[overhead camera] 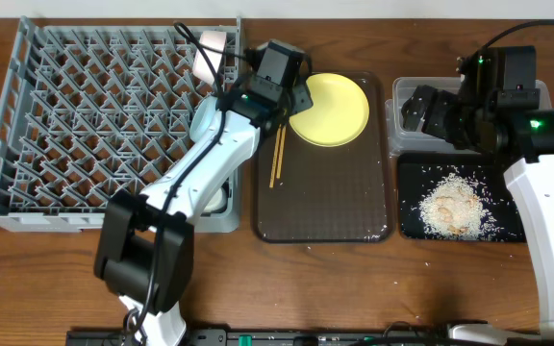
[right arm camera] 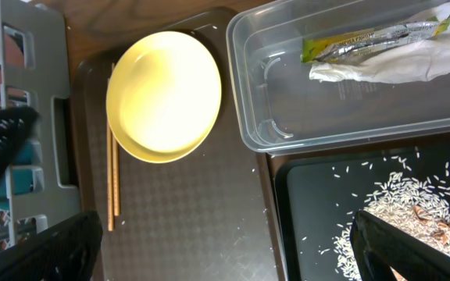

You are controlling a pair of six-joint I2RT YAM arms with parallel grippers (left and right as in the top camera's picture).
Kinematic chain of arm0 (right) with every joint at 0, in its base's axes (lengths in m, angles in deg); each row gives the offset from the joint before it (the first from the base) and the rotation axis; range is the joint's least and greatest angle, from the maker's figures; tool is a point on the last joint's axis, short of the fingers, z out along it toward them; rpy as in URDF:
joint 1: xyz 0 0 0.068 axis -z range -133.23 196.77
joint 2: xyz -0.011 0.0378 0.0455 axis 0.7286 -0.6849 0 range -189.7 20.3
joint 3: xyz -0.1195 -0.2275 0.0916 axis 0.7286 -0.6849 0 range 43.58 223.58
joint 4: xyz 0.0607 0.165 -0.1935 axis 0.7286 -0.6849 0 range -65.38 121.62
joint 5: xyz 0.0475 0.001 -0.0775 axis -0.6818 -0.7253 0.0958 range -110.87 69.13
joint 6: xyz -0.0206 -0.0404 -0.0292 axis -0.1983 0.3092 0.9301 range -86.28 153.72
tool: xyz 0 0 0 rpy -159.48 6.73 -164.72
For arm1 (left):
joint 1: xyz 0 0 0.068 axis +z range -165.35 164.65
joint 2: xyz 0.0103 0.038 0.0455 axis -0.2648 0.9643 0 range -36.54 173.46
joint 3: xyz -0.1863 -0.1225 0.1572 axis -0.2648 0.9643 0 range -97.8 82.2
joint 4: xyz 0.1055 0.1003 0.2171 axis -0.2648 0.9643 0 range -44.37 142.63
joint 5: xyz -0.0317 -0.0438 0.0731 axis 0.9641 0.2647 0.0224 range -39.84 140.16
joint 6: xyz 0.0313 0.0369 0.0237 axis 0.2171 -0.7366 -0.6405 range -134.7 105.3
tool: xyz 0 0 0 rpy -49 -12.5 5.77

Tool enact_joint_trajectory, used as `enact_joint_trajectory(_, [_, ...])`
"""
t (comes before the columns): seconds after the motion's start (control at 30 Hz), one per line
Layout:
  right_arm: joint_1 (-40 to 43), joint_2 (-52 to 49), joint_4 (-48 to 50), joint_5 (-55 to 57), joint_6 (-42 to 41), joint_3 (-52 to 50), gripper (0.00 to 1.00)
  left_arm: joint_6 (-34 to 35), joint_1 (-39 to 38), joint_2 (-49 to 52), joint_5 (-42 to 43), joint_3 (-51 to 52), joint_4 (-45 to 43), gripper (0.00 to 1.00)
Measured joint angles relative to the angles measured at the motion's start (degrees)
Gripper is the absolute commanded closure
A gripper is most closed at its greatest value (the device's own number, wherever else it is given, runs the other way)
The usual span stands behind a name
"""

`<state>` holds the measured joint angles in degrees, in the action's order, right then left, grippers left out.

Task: Sort waste into correct bins and load items into the dishwasher
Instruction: 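Grip the yellow plate edge with the left gripper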

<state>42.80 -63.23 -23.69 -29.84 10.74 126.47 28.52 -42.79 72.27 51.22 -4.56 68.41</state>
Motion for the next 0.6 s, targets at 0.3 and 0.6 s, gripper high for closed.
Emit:
enact_joint_trajectory(0.3, [0.0,0.0,0.0,0.0,0.0,0.0,0.01,13.5,-1.6,9.4,1.7,0.1,1.2,0.53])
enact_joint_trajectory(0.6, [0.0,0.0,0.0,0.0,0.0,0.0,0.01,17.2,-3.0,13.0,3.7,0.1,-0.9,0.53])
